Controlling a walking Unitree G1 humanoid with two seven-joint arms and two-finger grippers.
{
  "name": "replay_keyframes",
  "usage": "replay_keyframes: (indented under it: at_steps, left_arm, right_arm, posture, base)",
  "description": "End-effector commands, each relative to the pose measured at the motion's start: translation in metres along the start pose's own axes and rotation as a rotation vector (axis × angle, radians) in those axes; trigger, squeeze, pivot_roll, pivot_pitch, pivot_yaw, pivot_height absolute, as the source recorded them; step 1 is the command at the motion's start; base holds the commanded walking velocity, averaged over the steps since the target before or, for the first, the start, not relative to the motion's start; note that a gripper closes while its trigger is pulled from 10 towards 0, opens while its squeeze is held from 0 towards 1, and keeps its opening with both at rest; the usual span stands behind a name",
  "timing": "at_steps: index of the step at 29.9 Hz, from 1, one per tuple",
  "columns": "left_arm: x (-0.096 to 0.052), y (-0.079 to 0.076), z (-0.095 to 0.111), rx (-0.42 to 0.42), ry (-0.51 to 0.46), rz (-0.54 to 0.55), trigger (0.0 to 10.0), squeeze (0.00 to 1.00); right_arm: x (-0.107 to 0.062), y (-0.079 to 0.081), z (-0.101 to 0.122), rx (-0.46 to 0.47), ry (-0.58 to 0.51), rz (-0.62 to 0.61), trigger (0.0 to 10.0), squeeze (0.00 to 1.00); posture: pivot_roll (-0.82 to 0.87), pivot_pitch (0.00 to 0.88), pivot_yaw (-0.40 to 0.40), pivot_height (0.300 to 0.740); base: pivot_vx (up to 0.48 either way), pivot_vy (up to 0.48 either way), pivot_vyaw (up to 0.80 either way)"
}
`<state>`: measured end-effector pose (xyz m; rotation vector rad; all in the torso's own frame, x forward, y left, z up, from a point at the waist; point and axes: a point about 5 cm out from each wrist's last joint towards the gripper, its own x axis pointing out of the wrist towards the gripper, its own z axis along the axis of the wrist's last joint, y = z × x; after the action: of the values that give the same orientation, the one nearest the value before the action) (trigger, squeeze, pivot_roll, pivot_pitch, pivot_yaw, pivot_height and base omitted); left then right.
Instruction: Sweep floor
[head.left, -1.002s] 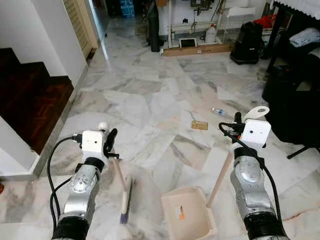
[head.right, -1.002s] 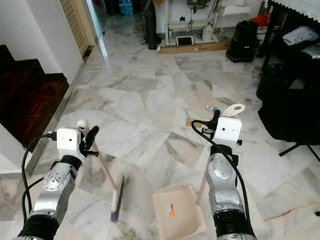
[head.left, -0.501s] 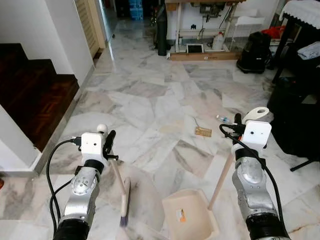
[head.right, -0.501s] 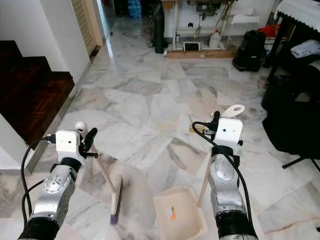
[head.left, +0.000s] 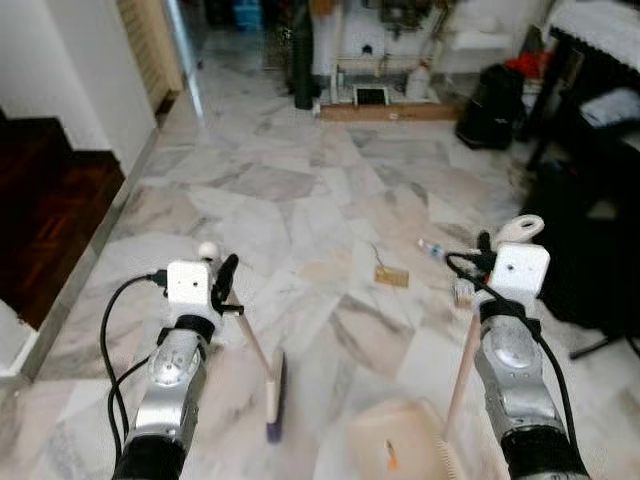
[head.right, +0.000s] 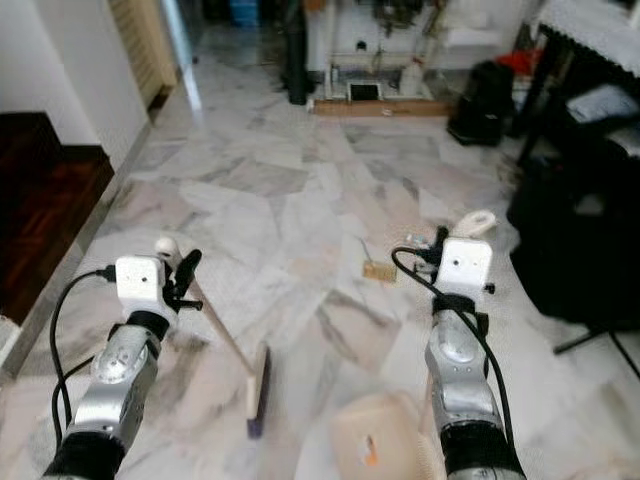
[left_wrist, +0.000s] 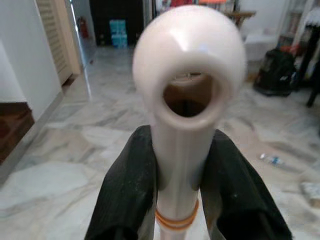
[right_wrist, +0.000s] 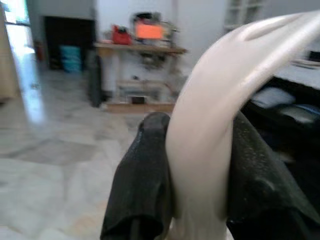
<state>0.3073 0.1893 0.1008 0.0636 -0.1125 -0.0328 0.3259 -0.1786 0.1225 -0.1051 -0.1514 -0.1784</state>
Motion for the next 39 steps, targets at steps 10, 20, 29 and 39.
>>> replay_keyframes:
  at_steps: [10, 20, 29, 39]
  left_arm:
    - [0.0054, -0.0036, 0.0125, 0.008, -0.06, -0.01, 10.0, 0.0]
    - [0.0049, -0.0041, 0.0121, 0.011, -0.061, -0.013, 10.0, 0.0]
    - [0.0041, -0.0034, 0.0111, 0.015, -0.058, -0.019, 10.0, 0.0]
    - [0.0068, -0.0043, 0.013, 0.012, -0.06, -0.021, 10.0, 0.0]
  right_arm:
    - [0.0022, -0.0102, 0.0054, 0.022, -0.026, -0.042, 10.0, 0.0]
    - [0.0024, -0.0083, 0.0051, 0.027, -0.029, -0.034, 10.0, 0.0]
    - [0.0025, -0.0054, 0.0044, 0.029, -0.028, -0.029, 10.0, 0.0]
    - [0.0054, -0.0054, 0.005, 0.025, -0.021, -0.023, 10.0, 0.0]
  posture:
    - [-0.16, 0.0, 0.016, 0.74]
    - [-0.15, 0.0, 0.017, 0.74]
    - [-0.15, 0.0, 0.02, 0.74]
    - [-0.15, 0.0, 0.021, 0.74]
  base:
    - [0.369, 0.0, 0.0]
    - [0.372, 0.0, 0.0]
    - [0.376, 0.0, 0.0]
    - [0.375, 0.0, 0.0]
